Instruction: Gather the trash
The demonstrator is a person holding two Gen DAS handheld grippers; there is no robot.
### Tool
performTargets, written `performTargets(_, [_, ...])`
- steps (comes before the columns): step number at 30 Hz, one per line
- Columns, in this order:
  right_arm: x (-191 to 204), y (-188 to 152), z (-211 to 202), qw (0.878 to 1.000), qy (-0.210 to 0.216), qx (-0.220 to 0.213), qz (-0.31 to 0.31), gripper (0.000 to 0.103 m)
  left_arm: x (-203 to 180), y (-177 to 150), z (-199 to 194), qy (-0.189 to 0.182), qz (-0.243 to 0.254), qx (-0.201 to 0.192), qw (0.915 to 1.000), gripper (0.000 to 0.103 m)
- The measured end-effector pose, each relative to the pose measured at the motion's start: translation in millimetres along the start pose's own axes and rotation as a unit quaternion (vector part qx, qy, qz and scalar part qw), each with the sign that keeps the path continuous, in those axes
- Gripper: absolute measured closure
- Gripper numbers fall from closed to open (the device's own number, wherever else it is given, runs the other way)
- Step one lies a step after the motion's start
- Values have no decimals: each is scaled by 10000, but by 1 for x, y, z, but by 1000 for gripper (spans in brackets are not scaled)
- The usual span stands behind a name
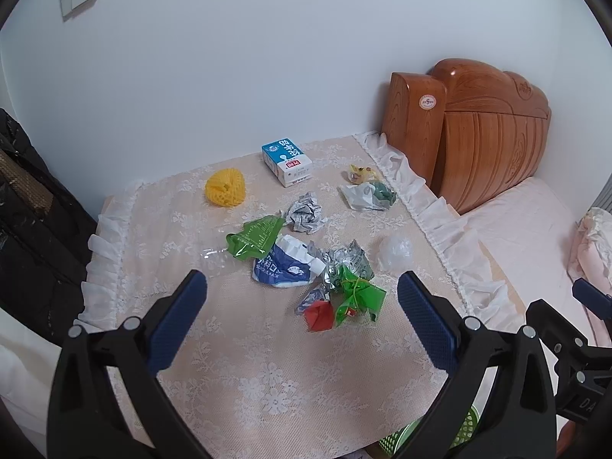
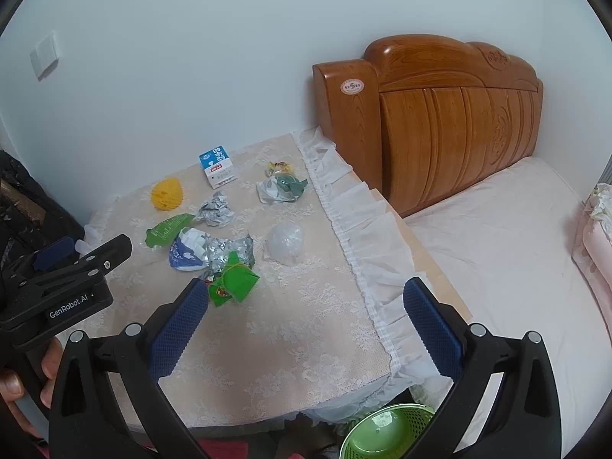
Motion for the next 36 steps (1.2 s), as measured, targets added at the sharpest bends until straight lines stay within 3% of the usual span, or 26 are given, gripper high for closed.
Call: performTargets(36, [-2, -4, 8, 9999, -16, 102, 13, 2, 1, -4, 5, 55, -30, 64, 10000, 8])
Point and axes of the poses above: each gripper's, at about its wrist camera, not at the fingertips, and z roughly the way its jaws point, x to its left, y to its top, the point moved 7 cm from there along z, roughly the way its jaws point
